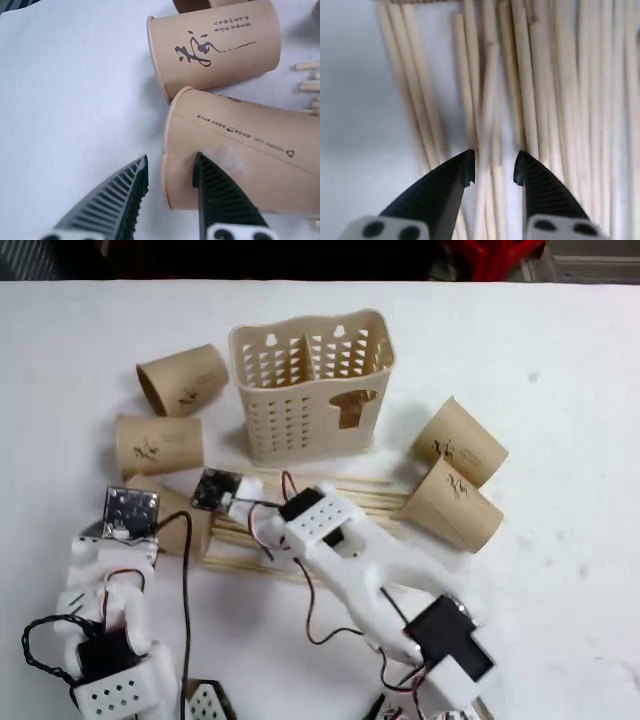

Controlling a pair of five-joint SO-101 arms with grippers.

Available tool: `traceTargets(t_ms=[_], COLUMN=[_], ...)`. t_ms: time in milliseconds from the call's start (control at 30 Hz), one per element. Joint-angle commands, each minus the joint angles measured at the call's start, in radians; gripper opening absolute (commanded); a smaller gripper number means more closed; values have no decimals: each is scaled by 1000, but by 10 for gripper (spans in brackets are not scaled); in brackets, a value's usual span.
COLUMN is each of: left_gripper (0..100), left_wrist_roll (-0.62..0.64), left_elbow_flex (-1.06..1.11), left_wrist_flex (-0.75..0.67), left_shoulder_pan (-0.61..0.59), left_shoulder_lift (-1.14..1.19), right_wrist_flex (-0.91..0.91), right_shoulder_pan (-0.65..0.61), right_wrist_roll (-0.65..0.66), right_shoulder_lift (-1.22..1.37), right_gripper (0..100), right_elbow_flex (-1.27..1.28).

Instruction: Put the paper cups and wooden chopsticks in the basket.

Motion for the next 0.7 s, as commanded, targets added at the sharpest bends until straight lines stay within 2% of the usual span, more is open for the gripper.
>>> traceTargets(t_ms=[0,100,400,500,667], left_gripper=[170,170,170,170,170], left_wrist_roll=[-11,-11,-11,-11,-11], left_elbow_flex=[17,17,17,17,15], left_wrist_flex=[26,26,26,26,26], left_shoulder_pan=[1,1,1,1,1], left_shoulder_lift=[-1,-1,-1,-1,-1], right_wrist_flex=[-13,-13,4,58,143], right_shoulder_pan=[21,21,24,42,73], right_wrist_roll=[0,-2,-6,-8,-87], right_shoulder_lift=[36,27,-7,-127,-409], right_gripper=[94,11,15,15,15], right_elbow_flex=[-49,-52,-52,-52,-48])
